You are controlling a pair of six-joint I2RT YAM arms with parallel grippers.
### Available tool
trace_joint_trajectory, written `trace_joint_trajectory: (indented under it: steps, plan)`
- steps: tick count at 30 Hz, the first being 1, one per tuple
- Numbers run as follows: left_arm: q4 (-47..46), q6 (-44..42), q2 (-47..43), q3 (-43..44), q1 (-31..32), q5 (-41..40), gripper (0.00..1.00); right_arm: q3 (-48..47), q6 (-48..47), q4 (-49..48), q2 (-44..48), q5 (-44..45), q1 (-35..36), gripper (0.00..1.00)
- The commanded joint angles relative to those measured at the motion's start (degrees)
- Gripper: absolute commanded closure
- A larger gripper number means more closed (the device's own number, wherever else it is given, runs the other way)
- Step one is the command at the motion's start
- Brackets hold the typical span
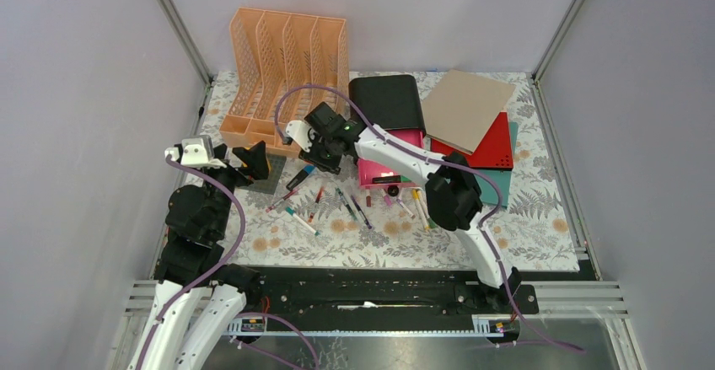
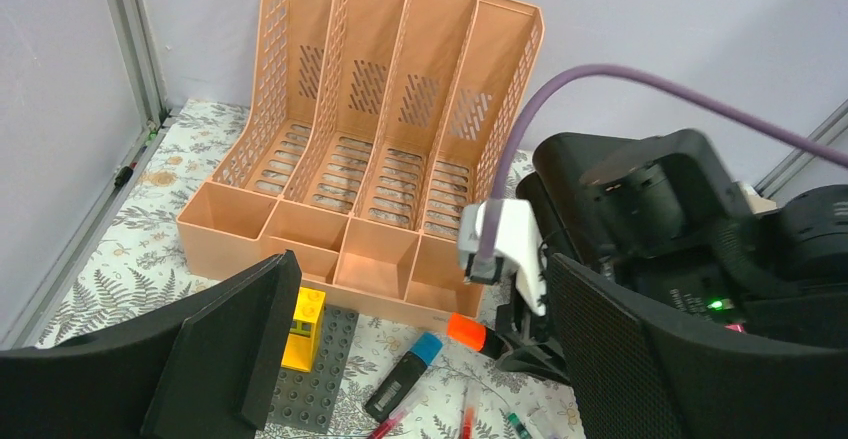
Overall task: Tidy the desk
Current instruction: Pick up the stationery from the center of the board, then place the stationery in the drawer.
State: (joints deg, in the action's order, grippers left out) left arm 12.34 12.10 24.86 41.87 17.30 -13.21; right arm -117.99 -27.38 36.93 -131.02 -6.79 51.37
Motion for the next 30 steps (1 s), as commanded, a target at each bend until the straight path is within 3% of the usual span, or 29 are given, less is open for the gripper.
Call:
trace_joint_trajectory:
  steps: [1,8,14,23,30]
  plan:
    - [-3.11,0.56,-0.08,0.15,-0.59,1.18,0.01,-0.31,2.69,0.24,7.33,-7.77,0.46,1.00]
    - [-3.15,0.56,-0.12,0.17,-0.83,1.00,0.01,1.03,4.06,1.47,13.76,-13.08,0.48,1.00]
    - [-3.19,0.51,-0.17,0.06,-0.95,0.84,0.01,7.93,2.78,1.49,22.16,-14.58,0.46,1.00]
    - [-3.12,0.39,0.33,0.06,-1.08,0.70,0.01,23.50,-1.10,-0.58,34.64,-9.38,-0.13,1.00]
    - [-2.93,0.25,1.05,0.06,-1.06,0.62,0.01,32.22,-2.42,-2.58,40.51,-6.27,-4.72,1.00]
